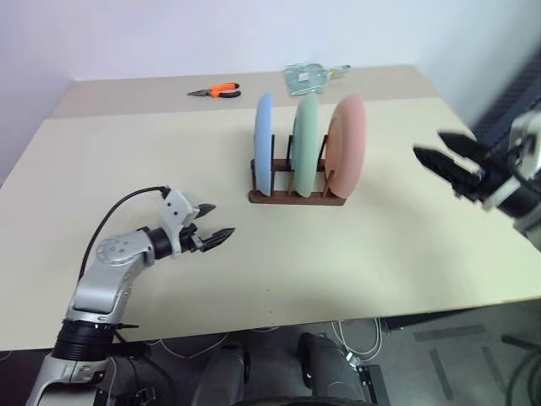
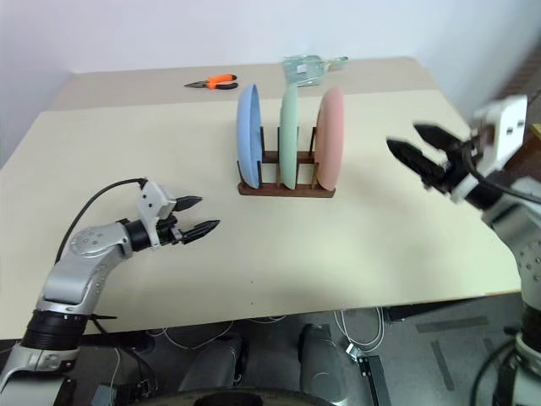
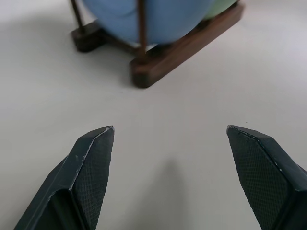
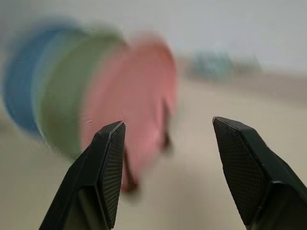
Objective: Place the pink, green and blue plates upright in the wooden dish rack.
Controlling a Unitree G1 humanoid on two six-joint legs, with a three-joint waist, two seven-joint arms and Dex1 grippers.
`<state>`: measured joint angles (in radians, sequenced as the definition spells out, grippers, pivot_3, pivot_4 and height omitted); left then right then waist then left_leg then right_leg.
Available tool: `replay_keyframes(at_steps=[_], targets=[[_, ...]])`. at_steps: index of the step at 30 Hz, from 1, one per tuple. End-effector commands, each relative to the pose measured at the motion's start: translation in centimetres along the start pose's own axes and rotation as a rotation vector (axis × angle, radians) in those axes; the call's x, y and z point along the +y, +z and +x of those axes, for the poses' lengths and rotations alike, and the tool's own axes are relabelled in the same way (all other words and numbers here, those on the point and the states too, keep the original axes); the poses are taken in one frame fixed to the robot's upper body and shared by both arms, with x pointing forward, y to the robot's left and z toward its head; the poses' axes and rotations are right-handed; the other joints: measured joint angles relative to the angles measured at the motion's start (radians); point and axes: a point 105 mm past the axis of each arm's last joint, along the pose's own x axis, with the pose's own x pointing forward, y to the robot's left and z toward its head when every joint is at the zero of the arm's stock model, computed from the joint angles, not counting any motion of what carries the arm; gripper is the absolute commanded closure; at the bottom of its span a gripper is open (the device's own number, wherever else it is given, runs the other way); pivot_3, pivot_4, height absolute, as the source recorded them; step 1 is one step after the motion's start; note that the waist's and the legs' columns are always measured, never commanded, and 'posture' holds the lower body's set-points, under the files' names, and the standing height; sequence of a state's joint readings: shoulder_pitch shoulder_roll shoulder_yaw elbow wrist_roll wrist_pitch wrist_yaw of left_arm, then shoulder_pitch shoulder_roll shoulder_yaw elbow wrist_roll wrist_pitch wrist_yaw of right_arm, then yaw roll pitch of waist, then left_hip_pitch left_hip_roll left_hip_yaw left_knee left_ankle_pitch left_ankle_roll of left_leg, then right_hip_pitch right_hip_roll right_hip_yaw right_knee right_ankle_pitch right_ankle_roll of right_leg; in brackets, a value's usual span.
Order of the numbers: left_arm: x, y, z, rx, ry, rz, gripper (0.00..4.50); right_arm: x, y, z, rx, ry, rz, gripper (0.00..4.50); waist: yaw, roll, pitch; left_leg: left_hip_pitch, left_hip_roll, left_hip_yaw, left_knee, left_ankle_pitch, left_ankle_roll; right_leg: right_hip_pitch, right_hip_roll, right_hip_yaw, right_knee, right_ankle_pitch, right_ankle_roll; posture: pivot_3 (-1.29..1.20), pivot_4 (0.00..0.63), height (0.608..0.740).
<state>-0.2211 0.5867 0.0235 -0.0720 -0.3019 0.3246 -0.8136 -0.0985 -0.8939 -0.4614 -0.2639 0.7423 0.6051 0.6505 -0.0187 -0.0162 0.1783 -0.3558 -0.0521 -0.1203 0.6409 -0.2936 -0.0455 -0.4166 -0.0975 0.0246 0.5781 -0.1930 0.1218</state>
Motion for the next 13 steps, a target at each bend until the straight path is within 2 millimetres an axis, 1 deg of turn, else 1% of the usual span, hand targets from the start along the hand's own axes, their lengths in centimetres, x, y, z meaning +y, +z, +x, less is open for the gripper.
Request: replay_keyframes(at_steps=[1,2,3,8,13], targets=[[2.0,0.3,-1.4,-0.004,0.088,0.051,0.64,-0.6,-1.7,-0.1,0.071,-0.017,-0.118,1.57,-0.002,0.001,0.0,0.0,0.001,0.002,0.0,0.0,0.0,0.0,0.0,0.0,0.0,0.001,-0.001,0.0,0.15,0.74],[2.4,0.0,-1.8,0.01,0.115,0.061,0.64,-0.9,-2.7,-0.1,0.095,-0.027,-0.109,1.57,-0.002,0.0,0.0,0.0,0.001,0.003,0.0,0.0,0.0,0.0,0.0,0.0,0.0,0.001,-0.001,0.0,0.15,0.74],[2.8,-0.3,-2.1,0.02,0.132,0.072,0.64,-1.0,-3.3,-0.1,0.102,-0.03,-0.101,1.57,-0.002,0.0,0.0,0.001,0.002,0.004,0.0,0.0,0.0,0.0,0.0,0.0,0.0,0.001,-0.001,0.0,0.15,0.74],[3.6,-0.9,-2.9,0.026,0.194,0.085,0.64,-1.3,-4.9,0.5,0.107,-0.025,-0.107,1.57,0.009,0.0,0.0,-0.001,0.002,0.004,0.003,0.0,0.0,-0.004,0.0,0.0,0.0,0.002,-0.002,0.0,0.15,0.74],[3.4,-0.9,-3.0,0.006,0.225,0.074,0.64,-0.7,-5.9,1.2,0.119,-0.005,-0.133,1.57,0.012,-0.001,0.001,-0.002,0.001,0.003,0.005,0.0,0.0,-0.003,-0.001,0.0,0.0,0.002,-0.001,0.0,0.15,0.74]])
